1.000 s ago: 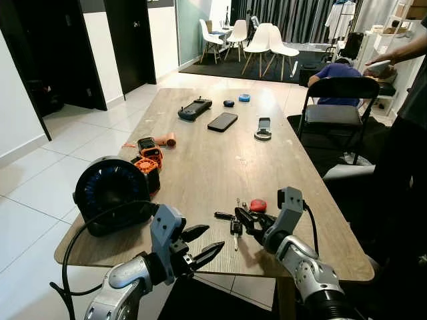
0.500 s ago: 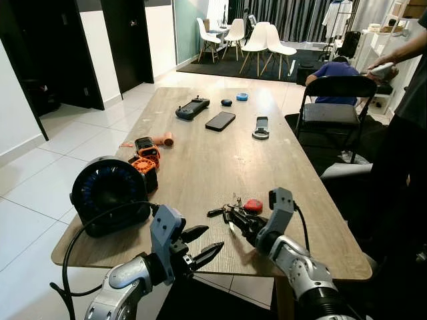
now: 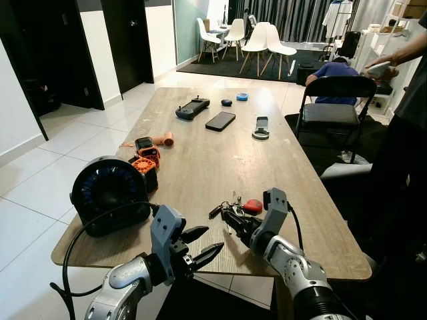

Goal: Hang keys on a hook

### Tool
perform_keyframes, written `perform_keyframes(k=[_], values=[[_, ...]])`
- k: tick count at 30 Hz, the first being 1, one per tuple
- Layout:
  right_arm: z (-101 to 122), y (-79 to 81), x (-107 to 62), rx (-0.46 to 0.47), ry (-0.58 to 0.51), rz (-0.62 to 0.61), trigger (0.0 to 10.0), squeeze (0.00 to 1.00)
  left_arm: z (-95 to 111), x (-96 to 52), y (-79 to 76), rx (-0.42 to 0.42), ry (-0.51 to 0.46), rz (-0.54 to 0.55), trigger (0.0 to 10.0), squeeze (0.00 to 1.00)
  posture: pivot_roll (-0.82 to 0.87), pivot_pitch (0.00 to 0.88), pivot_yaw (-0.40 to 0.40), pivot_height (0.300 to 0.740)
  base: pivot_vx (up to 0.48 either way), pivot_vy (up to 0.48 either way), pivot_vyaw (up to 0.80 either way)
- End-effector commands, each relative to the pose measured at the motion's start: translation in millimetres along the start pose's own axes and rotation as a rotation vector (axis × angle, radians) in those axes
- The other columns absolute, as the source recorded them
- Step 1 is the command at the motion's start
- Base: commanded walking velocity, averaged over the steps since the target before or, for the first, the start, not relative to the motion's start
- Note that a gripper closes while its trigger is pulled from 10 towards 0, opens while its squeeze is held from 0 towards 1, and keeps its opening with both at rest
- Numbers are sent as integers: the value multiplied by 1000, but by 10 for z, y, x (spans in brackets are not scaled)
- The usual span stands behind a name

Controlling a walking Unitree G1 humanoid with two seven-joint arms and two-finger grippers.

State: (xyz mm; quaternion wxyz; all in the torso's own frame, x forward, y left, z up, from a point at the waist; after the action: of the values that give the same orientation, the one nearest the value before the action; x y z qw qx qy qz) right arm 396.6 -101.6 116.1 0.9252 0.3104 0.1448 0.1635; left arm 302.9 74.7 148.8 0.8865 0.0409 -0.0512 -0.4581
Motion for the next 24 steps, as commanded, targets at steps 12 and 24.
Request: perform_keyframes(k=[12,24], values=[[602,-471,-167,-292,-228,-295,10000,0,-28,-43,89,-35,11,58,10000,0,31,138,6,740,0,0,0],[804,-585,-171,-535,-212,-403,10000,0,-24,-45,195,-24,15,130,10000,0,32,137,0,740,0,0,0]])
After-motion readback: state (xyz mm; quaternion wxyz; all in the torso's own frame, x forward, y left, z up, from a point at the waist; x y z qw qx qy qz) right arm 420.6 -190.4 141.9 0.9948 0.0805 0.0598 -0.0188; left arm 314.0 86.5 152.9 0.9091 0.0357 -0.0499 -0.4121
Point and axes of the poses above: a point about 5 cm out from each wrist's last joint towards the gripper, its own x axis pointing out of the wrist towards the gripper, its own z axis along the axis of the wrist's last joint, y = z × x, the point moved 4 cm from there along x, pointing out of the wrist towards the gripper, and after that the axes turned 6 degrees about x, right-handed, at the moved point
